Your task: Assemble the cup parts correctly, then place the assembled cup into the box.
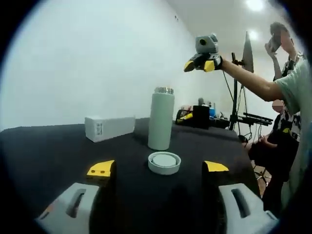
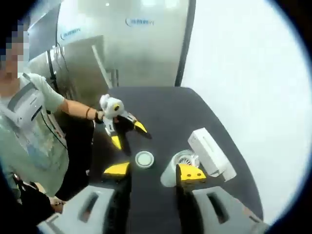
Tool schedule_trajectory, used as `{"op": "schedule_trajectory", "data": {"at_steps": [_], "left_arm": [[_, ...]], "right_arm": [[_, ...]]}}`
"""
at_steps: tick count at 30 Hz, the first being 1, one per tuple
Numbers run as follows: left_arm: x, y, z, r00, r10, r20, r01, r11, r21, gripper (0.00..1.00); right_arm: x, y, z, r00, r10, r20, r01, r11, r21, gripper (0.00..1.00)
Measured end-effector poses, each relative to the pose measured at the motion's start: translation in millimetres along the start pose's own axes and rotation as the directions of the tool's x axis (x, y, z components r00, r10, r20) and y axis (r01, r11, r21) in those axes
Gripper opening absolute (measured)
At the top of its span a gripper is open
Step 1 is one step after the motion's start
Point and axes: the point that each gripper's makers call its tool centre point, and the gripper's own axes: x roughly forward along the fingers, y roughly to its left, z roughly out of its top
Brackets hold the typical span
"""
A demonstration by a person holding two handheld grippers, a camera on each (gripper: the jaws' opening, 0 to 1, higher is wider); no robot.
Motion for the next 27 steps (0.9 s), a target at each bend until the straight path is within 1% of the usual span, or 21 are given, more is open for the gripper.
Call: {"op": "schedule_trajectory", "data": {"at_steps": [3,4,5,6,7,9,11,17,21,23,27], "left_arm": [[6.9,-0.9,-1.8,1.000,-0.006,-0.021,0.007,1.000,0.009,0.66],[9.8,2.1,-6.1,0.999,0.019,-0.050,-0.019,1.000,0.005,0.64],[13.2,8.6,-9.4,0.996,0.043,-0.074,-0.042,0.999,0.014,0.59],[17.3,9.3,-8.6,0.997,0.038,-0.065,-0.037,0.999,0.020,0.57],[20.4,9.1,-9.8,0.997,0.041,-0.072,-0.039,0.999,0.019,0.57],[26.3,4.8,-11.6,0.996,0.022,-0.086,-0.022,1.000,0.004,0.59],[31.5,0.6,-13.5,0.994,0.009,-0.105,-0.008,1.000,0.011,0.61],[43.9,-6.6,-18.1,0.990,-0.030,-0.138,0.036,0.999,0.035,0.60],[49.3,-11.4,-21.6,0.987,-0.051,-0.155,0.063,0.995,0.075,0.57],[52.5,-15.0,-23.1,0.983,-0.072,-0.167,0.086,0.993,0.081,0.57],[57.9,-14.6,-22.0,0.983,-0.086,-0.162,0.102,0.990,0.093,0.56]], "right_arm": [[-2.3,9.9,-13.9,1.000,-0.011,0.028,0.010,1.000,0.020,0.34],[-2.3,12.8,-17.9,0.999,-0.012,0.044,0.010,1.000,0.027,0.34],[-1.9,16.2,-23.1,0.999,-0.012,0.051,0.010,0.999,0.033,0.34],[-1.0,19.1,-28.3,0.998,-0.017,0.056,0.015,0.999,0.040,0.34],[0.1,21.7,-32.7,0.997,-0.023,0.067,0.020,0.999,0.046,0.34],[2.5,26.4,-40.1,0.996,-0.030,0.082,0.025,0.998,0.061,0.34],[5.8,31.7,-48.8,0.995,-0.033,0.096,0.026,0.997,0.076,0.34],[16.6,45.8,-70.2,0.988,-0.036,0.149,0.017,0.992,0.128,0.34],[19.6,48.8,-80.0,0.984,-0.042,0.173,0.014,0.987,0.161,0.34],[20.6,49.4,-83.7,0.982,-0.043,0.182,0.011,0.984,0.175,0.33],[21.3,50.9,-89.2,0.981,-0.050,0.189,0.013,0.981,0.191,0.33]]}}
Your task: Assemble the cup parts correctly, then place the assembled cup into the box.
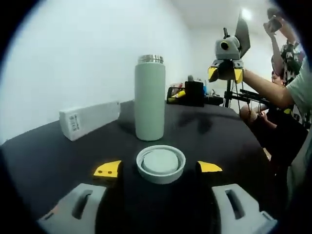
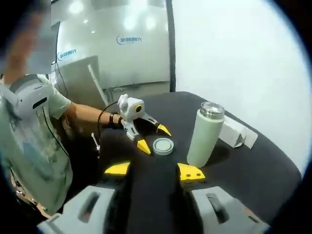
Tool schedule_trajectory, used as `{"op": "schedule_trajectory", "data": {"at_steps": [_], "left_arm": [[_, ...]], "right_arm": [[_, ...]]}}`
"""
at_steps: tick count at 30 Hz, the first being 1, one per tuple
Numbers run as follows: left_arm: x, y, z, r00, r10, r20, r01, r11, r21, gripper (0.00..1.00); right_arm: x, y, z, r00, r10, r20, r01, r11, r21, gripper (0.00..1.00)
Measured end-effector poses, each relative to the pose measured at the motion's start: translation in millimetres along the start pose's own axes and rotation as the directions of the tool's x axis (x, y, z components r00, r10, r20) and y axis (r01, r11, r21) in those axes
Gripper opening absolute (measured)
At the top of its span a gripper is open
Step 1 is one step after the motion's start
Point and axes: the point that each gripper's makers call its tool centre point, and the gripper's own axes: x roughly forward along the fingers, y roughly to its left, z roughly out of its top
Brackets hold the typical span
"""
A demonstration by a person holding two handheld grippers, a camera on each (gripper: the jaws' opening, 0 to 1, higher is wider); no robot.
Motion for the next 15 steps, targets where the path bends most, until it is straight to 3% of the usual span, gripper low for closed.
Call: {"op": "schedule_trajectory", "data": {"at_steps": [10,15], "left_arm": [[11.1,-2.9,-6.0,0.999,-0.009,-0.044,0.011,0.998,0.062,0.47],[11.4,-4.9,-5.2,0.999,-0.018,-0.037,0.021,0.996,0.091,0.39]], "right_arm": [[3.1,0.9,-11.7,1.000,0.004,0.000,-0.004,1.000,0.023,0.33],[6.7,3.6,-17.2,1.000,0.010,0.000,-0.010,0.999,0.034,0.33]]}}
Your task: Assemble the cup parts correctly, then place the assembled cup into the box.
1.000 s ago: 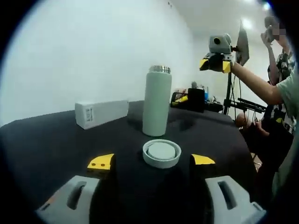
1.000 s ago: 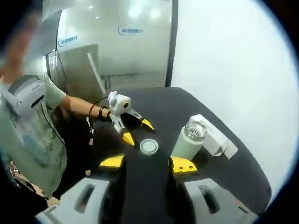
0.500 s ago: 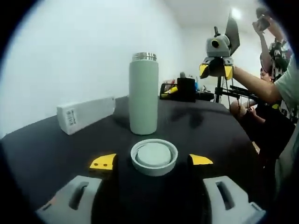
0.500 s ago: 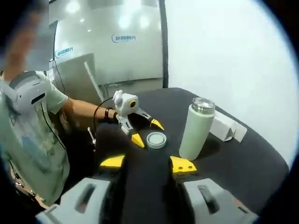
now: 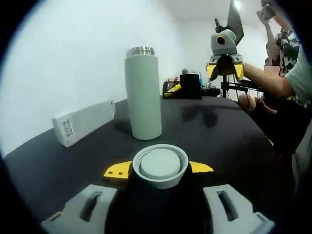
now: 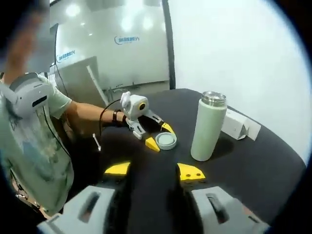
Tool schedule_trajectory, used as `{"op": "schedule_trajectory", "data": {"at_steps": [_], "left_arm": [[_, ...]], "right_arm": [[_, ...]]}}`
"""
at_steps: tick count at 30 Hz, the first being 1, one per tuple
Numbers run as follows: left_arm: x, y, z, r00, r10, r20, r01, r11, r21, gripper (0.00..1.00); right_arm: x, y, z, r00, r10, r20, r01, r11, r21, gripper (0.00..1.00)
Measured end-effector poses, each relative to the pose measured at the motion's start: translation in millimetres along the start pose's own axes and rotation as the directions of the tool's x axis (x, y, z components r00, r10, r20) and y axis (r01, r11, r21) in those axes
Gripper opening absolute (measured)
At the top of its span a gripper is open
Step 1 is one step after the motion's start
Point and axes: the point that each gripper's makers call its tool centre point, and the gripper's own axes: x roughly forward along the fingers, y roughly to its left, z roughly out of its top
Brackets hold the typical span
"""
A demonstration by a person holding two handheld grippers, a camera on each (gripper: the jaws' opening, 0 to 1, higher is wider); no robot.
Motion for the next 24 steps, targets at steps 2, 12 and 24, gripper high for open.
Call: {"op": "schedule_trajectory", "data": {"at_steps": [2,12,24], "left_arm": [[0.4,1.3,0.3,1.000,-0.003,0.000,0.003,1.000,-0.005,0.39],[-1.2,7.6,3.0,1.000,-0.008,-0.006,0.007,0.996,-0.085,0.38],[-27.2,-7.0,55.5,0.988,-0.127,0.089,0.146,0.957,-0.250,0.38]], "right_arm": [[1.6,0.4,-2.7,1.000,0.000,0.002,0.000,1.000,0.005,0.33],[10.2,0.1,-0.8,0.998,-0.046,0.052,0.048,0.998,-0.043,0.33],[15.1,21.3,39.6,0.979,-0.103,0.174,0.145,0.958,-0.247,0.33]]}}
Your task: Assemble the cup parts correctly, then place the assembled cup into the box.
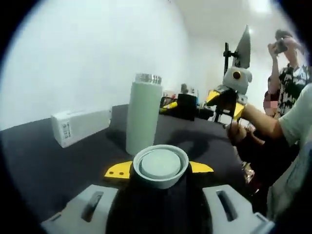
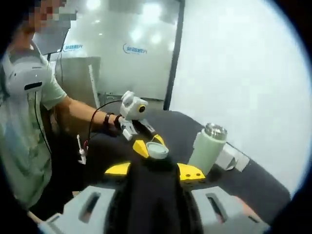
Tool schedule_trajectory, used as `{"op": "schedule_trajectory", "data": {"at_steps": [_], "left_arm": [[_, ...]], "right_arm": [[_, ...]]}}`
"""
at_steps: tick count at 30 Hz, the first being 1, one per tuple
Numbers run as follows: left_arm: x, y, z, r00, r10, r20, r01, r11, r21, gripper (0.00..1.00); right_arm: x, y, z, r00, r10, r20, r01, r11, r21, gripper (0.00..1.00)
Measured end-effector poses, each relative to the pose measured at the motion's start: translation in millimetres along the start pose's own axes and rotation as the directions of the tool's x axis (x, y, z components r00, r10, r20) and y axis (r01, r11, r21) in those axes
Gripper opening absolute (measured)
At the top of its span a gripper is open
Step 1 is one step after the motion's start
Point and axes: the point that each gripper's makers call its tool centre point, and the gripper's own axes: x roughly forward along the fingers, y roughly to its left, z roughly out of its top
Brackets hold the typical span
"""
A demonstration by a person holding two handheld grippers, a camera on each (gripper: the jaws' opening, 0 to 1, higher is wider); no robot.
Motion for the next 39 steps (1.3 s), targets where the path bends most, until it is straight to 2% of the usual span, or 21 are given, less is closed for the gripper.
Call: {"op": "schedule_trajectory", "data": {"at_steps": [3,5,8,9,11,12,14,16,18,20,21,24,26,31,36,37,39], "left_arm": [[-8.3,-11.2,16.7,0.996,-0.084,0.036,0.088,0.991,-0.106,0.38],[-13.1,-14.1,23.0,0.991,-0.128,0.034,0.132,0.980,-0.151,0.38],[-20.4,-23.7,36.7,0.977,-0.203,0.063,0.212,0.951,-0.226,0.38],[-23.1,-34.9,40.0,0.967,-0.244,0.066,0.253,0.934,-0.253,0.38],[-26.9,-44.6,46.1,0.955,-0.287,0.080,0.297,0.911,-0.287,0.38],[-27.8,-46.6,48.0,0.953,-0.293,0.083,0.304,0.910,-0.281,0.38],[-30.1,-62.1,49.2,0.934,-0.349,0.074,0.354,0.882,-0.311,0.38],[-29.8,-74.5,50.8,0.925,-0.375,0.067,0.376,0.874,-0.307,0.38],[-31.5,-85.1,49.4,0.912,-0.409,0.030,0.399,0.869,-0.294,0.38],[-31.7,-100.5,50.2,0.900,-0.434,0.020,0.421,0.859,-0.292,0.38],[-33.4,-104.9,50.5,0.895,-0.445,0.013,0.430,0.856,-0.286,0.38],[-34.6,-114.3,52.3,0.885,-0.466,0.003,0.447,0.848,-0.286,0.38],[-34.3,-125.2,49.2,0.881,-0.473,-0.008,0.453,0.849,-0.273,0.38],[-35.5,-146.9,44.3,0.868,-0.497,-0.007,0.477,0.837,-0.266,0.38],[-36.3,-159.0,41.4,0.856,-0.516,-0.013,0.495,0.828,-0.264,0.38],[-37.5,-161.7,40.2,0.849,-0.529,-0.021,0.506,0.822,-0.261,0.38],[-37.6,-166.6,38.8,0.842,-0.539,-0.027,0.515,0.817,-0.260,0.38]], "right_arm": [[3.2,4.0,9.0,1.000,-0.015,0.004,0.016,0.997,-0.074,0.33],[4.9,0.1,15.3,0.997,-0.071,0.008,0.071,0.987,-0.145,0.32],[7.9,2.9,24.3,0.995,-0.093,0.023,0.095,0.971,-0.221,0.31],[8.7,5.1,29.1,0.995,-0.095,0.036,0.101,0.965,-0.243,0.31],[10.8,13.0,35.4,0.996,-0.080,0.038,0.087,0.958,-0.275,0.31],[12.5,14.8,40.3,0.996,-0.085,0.039,0.093,0.946,-0.312,0.30],[16.3,20.4,45.2,0.997,-0.078,0.029,0.083,0.929,-0.361,0.30],[21.1,28.1,52.0,0.998,-0.055,0.028,0.061,0.909,-0.413,0.30],[25.1,34.6,54.4,0.999,-0.033,0.009,0.033,0.898,-0.438,0.30],[30.1,39.4,59.1,1.000,-0.022,-0.002,0.018,0.870,-0.492,0.30],[32.3,42.3,60.3,1.000,-0.013,-0.009,0.006,0.865,-0.502,0.30],[38.4,50.6,65.8,1.000,0.014,-0.017,-0.021,0.846,-0.532,0.29],[42.4,55.3,70.2,1.000,0.019,-0.011,-0.022,0.827,-0.562,0.28],[50.5,62.5,70.6,0.999,0.025,-0.032,-0.040,0.789,-0.613,0.27],[56.1,63.0,70.2,0.999,0.030,-0.041,-0.049,0.772,-0.634,0.25],[57.0,63.9,69.7,0.998,0.034,-0.044,-0.054,0.769,-0.637,0.25],[58.7,65.3,70.1,0.998,0.034,-0.045,-0.055,0.761,-0.646,0.23]]}}
